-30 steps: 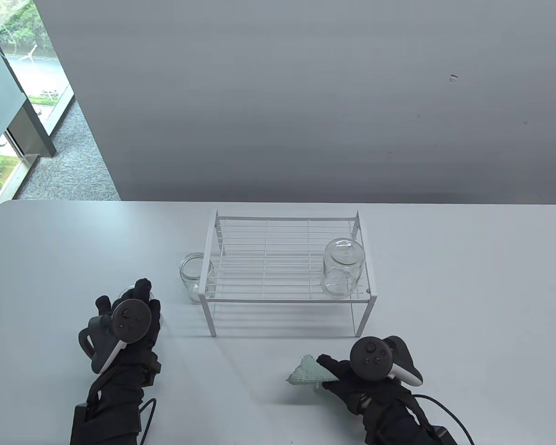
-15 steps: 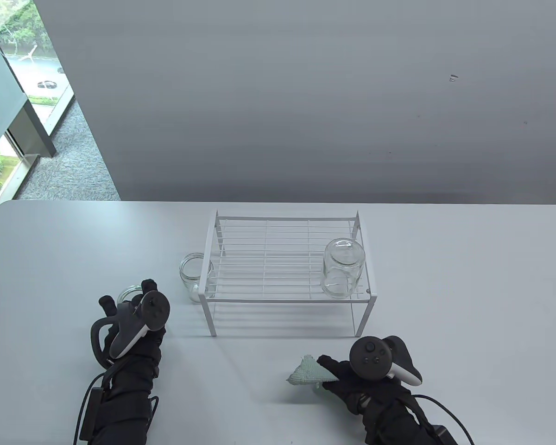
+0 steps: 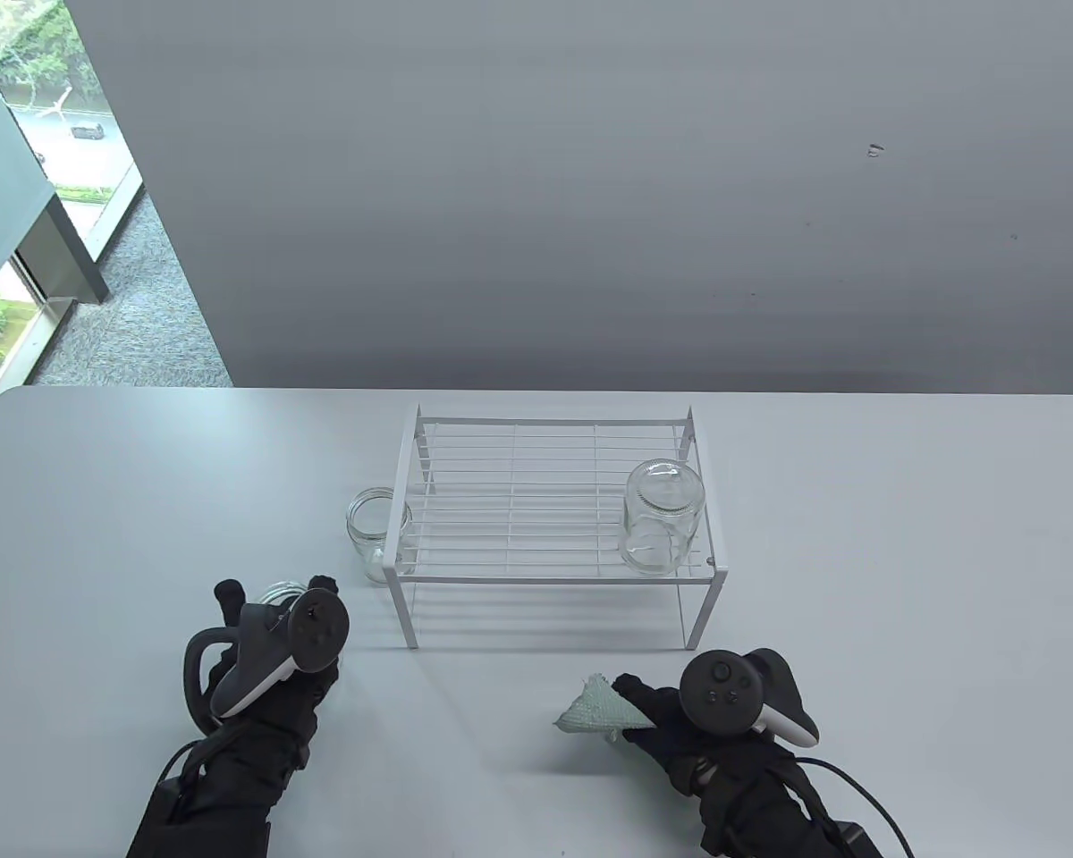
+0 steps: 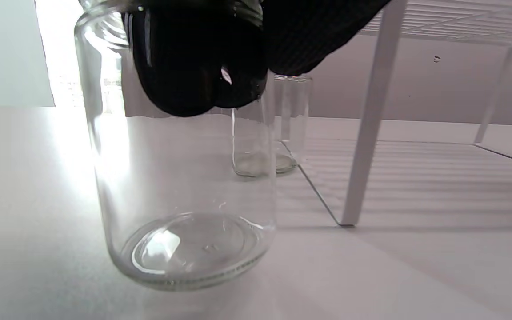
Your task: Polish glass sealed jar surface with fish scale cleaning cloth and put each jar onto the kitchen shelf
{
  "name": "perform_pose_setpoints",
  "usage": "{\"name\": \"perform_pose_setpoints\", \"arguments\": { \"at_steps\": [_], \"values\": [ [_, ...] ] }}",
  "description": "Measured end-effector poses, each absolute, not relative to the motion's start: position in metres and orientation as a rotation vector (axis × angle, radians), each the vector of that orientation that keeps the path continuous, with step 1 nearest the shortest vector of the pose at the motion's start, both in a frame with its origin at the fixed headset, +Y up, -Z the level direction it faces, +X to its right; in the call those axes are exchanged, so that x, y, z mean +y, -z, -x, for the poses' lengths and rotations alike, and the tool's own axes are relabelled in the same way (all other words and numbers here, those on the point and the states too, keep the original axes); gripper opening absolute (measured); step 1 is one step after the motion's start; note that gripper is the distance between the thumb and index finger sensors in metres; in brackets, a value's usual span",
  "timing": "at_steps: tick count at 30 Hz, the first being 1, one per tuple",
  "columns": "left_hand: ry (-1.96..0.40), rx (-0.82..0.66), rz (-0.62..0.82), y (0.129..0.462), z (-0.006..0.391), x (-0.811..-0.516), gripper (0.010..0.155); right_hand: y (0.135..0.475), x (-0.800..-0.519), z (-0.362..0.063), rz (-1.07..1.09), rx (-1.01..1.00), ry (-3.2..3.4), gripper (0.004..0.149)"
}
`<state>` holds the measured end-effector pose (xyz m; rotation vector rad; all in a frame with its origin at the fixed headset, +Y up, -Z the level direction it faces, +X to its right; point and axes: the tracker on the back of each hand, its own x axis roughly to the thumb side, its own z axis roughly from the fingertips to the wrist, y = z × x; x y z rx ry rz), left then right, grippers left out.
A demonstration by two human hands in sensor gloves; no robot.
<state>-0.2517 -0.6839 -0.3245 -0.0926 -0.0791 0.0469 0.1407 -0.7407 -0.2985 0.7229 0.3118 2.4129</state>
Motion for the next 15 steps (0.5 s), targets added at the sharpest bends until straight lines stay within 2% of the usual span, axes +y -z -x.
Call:
{"name": "perform_pose_setpoints", "arguments": {
  "at_steps": [4,8,15],
  "values": [
    [-0.215,-0.186,0.178,0.311,0.231,-0.680,0.050,0.298,-0.738,-0.142,-0.719,0.215,-2.388,0.056],
    [-0.528,-0.273,0.294,0.304,0.211,-0.686,0.048,0.296,-0.734,-0.143,-0.705,0.078,-2.325,0.056],
    [-0.887,-0.297,0.324,0.302,0.176,-0.710,0.048,0.292,-0.727,-0.145,-0.716,-0.125,-2.243,0.056]
  ]
}}
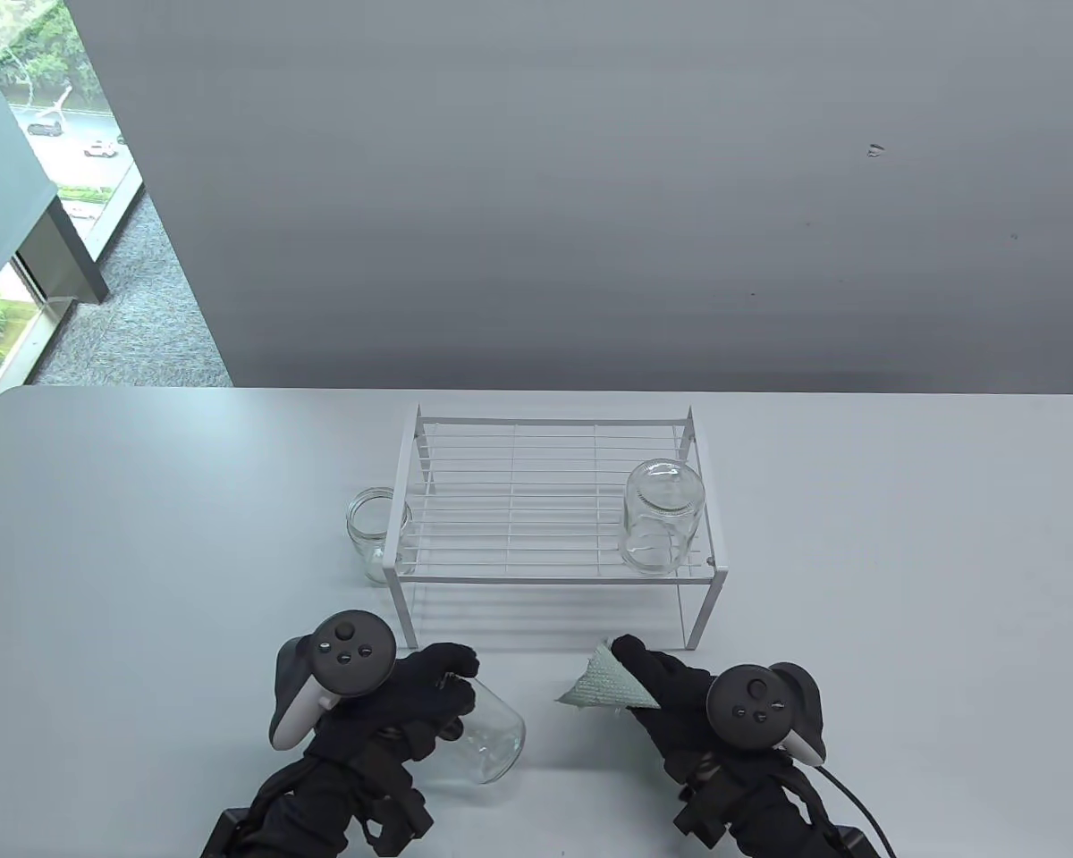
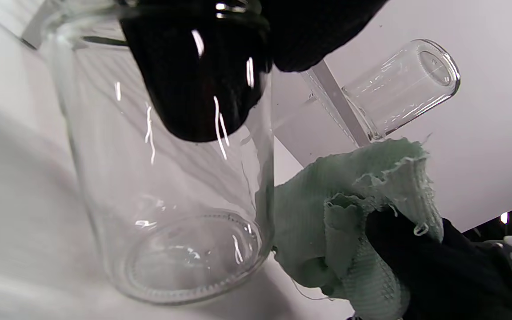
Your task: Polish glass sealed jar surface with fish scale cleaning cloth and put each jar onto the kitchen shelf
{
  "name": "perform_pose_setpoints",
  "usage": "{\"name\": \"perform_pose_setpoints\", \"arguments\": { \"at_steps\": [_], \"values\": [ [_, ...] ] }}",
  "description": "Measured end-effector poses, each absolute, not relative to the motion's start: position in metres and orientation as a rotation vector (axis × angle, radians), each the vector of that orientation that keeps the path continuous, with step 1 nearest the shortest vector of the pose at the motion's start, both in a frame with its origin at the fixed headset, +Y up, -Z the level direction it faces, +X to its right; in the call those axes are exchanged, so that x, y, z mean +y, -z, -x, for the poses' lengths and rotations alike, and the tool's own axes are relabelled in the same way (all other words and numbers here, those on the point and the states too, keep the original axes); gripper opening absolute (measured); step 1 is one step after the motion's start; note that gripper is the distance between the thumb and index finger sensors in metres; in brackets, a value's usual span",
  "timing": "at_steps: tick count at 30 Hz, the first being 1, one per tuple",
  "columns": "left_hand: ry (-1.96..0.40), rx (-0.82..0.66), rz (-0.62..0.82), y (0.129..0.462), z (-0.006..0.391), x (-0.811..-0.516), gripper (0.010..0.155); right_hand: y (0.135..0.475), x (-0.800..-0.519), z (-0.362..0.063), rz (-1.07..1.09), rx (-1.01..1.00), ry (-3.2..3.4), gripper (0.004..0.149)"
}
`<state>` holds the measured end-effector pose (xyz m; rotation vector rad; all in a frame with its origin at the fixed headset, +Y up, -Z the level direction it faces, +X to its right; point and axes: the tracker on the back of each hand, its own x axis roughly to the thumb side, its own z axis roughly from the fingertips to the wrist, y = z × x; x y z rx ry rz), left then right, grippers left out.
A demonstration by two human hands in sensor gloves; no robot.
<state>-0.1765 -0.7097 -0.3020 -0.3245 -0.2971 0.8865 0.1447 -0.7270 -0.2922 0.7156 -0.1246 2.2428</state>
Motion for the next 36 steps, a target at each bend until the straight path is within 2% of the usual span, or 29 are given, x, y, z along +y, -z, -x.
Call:
{"name": "perform_pose_setpoints", "arguments": {
  "at_steps": [7,14,16,18,20,22,25,28,32,36],
  "values": [
    [-1.133,-0.268,0.331,0.305,0.152,-0.730,0.045,0.284,-0.719,-0.137,-0.801,-0.308,-2.203,0.057],
    [-1.477,-0.262,0.497,0.306,0.131,-0.751,0.046,0.278,-0.722,-0.114,-1.010,-0.301,-2.273,0.058],
    [-1.567,-0.295,0.551,0.305,0.127,-0.756,0.054,0.277,-0.722,-0.111,-1.038,-0.302,-2.315,0.059],
    [-1.599,-0.320,0.575,0.303,0.125,-0.760,0.072,0.278,-0.721,-0.110,-1.072,-0.309,-2.362,0.060],
    [-1.590,-0.333,0.580,0.302,0.122,-0.759,0.082,0.278,-0.722,-0.108,-1.091,-0.292,-2.382,0.064],
    [-1.541,-0.330,0.555,0.300,0.120,-0.756,0.079,0.277,-0.722,-0.104,-1.120,-0.294,-2.396,0.070],
    [-1.469,-0.291,0.446,0.299,0.123,-0.754,0.069,0.274,-0.720,-0.097,-1.191,-0.281,-2.453,0.081],
    [-1.484,-0.290,0.396,0.299,0.126,-0.754,0.068,0.273,-0.718,-0.097,-1.220,-0.259,-2.453,0.089],
    [-1.524,-0.241,0.338,0.300,0.134,-0.758,0.068,0.274,-0.717,-0.106,-1.162,-0.270,-2.376,0.094],
    [-1.554,-0.239,0.313,0.301,0.137,-0.760,0.069,0.278,-0.719,-0.114,-0.991,-0.263,-2.278,0.095]
  ]
}}
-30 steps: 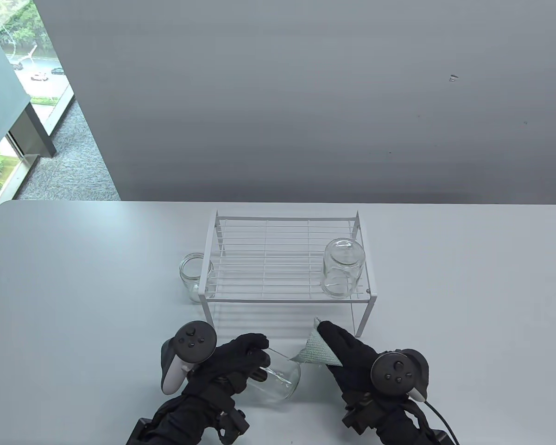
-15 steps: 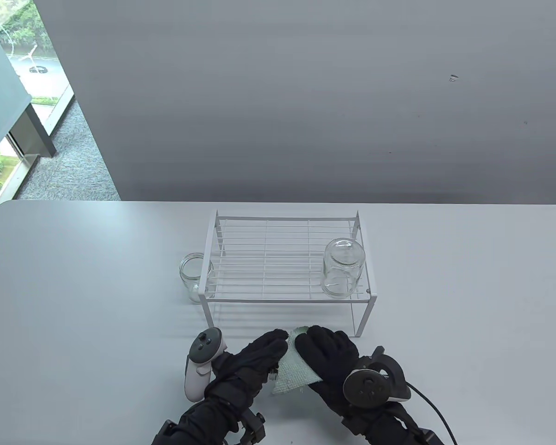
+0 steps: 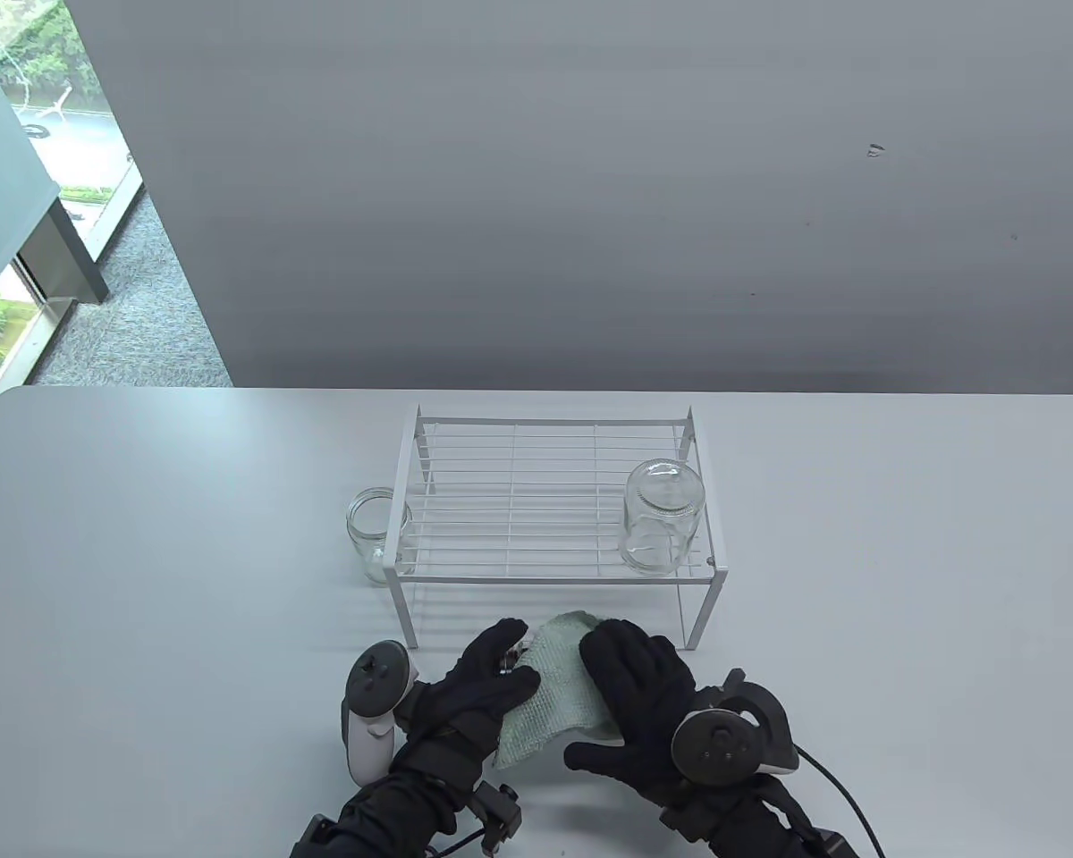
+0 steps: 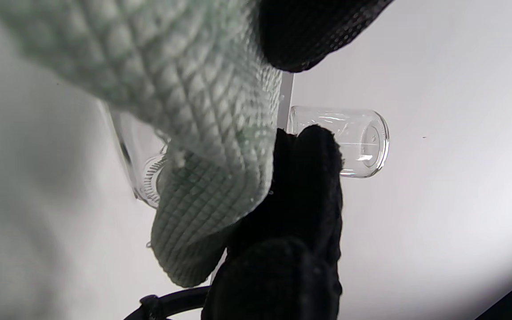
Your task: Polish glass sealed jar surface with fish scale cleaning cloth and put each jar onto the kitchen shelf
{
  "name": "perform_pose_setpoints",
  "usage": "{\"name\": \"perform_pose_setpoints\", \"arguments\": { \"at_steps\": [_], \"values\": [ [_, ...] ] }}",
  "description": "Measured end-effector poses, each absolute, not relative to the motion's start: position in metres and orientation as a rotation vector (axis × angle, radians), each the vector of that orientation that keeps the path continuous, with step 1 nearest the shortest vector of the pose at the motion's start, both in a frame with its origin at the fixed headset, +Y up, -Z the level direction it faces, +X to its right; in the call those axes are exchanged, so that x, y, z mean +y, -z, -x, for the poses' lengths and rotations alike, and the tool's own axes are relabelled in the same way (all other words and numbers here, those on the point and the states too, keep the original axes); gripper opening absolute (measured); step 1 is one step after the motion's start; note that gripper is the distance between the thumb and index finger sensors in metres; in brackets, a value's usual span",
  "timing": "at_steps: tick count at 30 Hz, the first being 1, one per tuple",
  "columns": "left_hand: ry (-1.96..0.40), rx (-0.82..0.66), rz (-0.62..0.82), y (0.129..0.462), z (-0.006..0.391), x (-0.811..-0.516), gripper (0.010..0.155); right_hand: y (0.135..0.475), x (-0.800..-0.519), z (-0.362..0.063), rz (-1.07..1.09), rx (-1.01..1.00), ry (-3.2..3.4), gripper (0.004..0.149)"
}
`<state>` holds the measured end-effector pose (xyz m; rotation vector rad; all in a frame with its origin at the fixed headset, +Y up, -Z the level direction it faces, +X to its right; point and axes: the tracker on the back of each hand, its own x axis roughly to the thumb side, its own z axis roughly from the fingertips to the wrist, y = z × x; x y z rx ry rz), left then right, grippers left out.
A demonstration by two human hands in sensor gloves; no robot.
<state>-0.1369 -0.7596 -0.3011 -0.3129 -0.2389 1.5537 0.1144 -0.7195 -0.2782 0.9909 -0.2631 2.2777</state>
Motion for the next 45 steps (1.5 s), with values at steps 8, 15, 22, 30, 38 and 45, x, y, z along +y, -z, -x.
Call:
{"name": "perform_pose_setpoints", "arguments": {
  "at_steps": [8,15,22,30,38,45],
  "values": [
    [-1.444,-0.367,0.311,0.283,0.112,-0.745,0.070,0.276,-0.721,-0.099,-0.903,-0.396,-2.492,0.100],
    [-1.491,-0.379,0.259,0.285,0.121,-0.742,0.054,0.284,-0.724,-0.114,-1.015,-0.249,-2.239,0.086],
    [-1.628,-0.298,0.273,0.288,0.132,-0.752,0.056,0.279,-0.717,-0.114,-1.150,-0.355,-2.349,0.086],
    [-1.347,-0.473,0.140,0.278,0.114,-0.737,0.058,0.272,-0.721,-0.093,-1.110,-0.392,-2.422,0.091],
    [-1.511,-0.458,0.206,0.280,0.119,-0.737,0.057,0.295,-0.753,-0.127,-0.567,0.018,-1.621,0.070],
    [-1.834,-0.291,0.293,0.281,0.124,-0.755,0.057,0.291,-0.767,-0.117,-0.406,0.059,-1.368,0.091]
  ]
}}
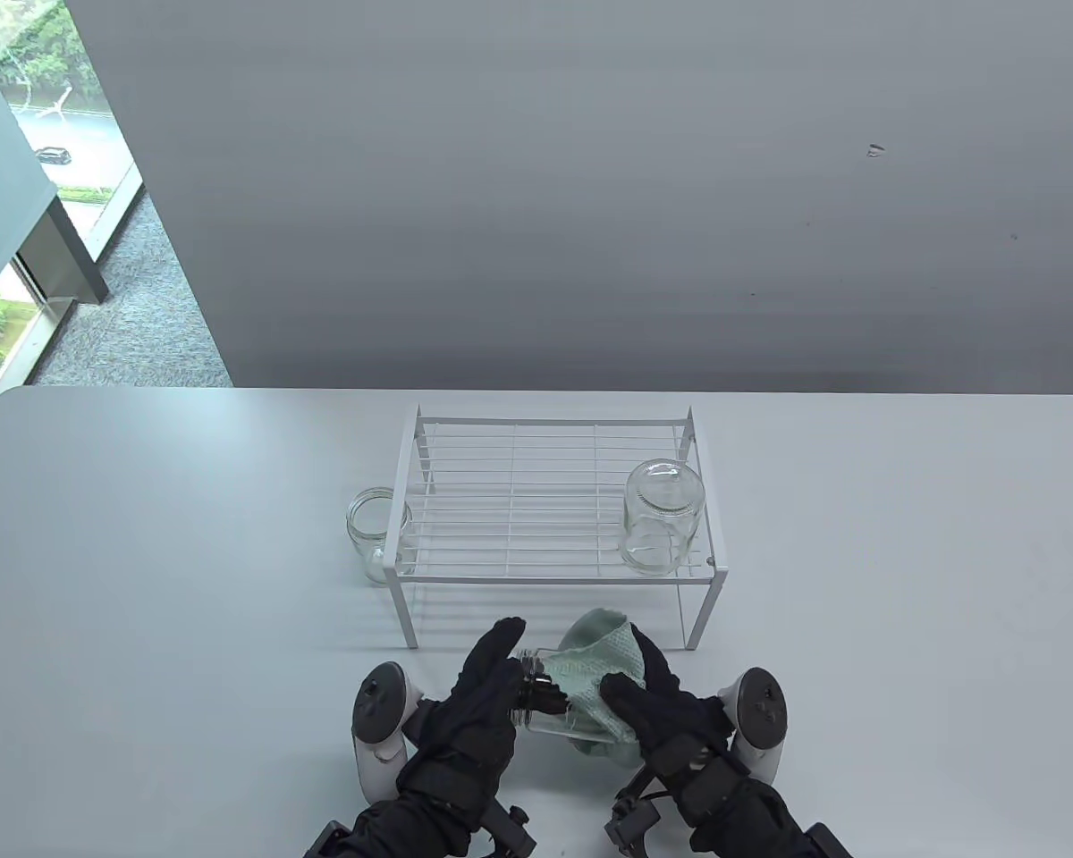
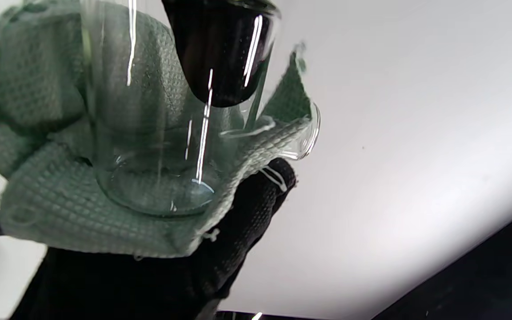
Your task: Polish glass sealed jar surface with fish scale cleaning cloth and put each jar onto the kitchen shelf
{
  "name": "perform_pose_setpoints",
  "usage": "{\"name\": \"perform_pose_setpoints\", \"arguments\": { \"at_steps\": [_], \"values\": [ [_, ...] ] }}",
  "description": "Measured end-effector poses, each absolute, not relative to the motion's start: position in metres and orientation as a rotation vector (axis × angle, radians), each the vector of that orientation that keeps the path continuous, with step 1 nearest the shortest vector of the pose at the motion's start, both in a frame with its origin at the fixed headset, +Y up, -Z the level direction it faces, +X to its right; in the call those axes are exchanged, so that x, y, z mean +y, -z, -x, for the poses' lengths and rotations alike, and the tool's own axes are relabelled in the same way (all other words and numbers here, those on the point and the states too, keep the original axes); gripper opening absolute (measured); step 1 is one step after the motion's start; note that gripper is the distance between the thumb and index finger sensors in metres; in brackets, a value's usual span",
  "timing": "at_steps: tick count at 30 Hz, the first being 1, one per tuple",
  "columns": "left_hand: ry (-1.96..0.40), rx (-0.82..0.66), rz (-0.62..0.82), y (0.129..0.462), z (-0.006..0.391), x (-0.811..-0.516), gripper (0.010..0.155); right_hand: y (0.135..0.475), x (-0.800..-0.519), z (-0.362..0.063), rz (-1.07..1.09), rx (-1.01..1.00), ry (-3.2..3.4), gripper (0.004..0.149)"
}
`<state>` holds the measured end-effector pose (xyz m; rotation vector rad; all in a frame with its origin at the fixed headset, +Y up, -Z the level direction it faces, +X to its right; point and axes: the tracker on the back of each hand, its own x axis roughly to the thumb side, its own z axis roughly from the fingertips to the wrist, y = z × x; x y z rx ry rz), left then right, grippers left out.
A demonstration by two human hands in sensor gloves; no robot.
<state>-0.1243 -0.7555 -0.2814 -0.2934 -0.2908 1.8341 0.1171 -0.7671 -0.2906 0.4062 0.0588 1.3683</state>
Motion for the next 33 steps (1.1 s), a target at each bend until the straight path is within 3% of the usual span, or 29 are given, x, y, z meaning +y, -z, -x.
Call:
{"name": "perform_pose_setpoints", "arguments": {
  "at_steps": [11,15,22,33],
  "values": [
    [-2.024,-0.295,0.332,0.284,0.124,-0.760,0.056,0.284,-0.769,-0.103,-0.338,0.035,-1.336,0.097],
    [-2.065,-0.367,0.439,0.283,0.114,-0.761,0.056,0.283,-0.774,-0.097,-0.393,0.119,-1.345,0.095],
    [-2.077,-0.373,0.478,0.283,0.111,-0.765,0.056,0.286,-0.779,-0.098,-0.418,0.208,-1.369,0.097],
    [-1.837,-0.352,0.405,0.283,0.118,-0.753,0.054,0.289,-0.767,-0.120,-0.382,-0.075,-1.312,0.104]
  ]
}}
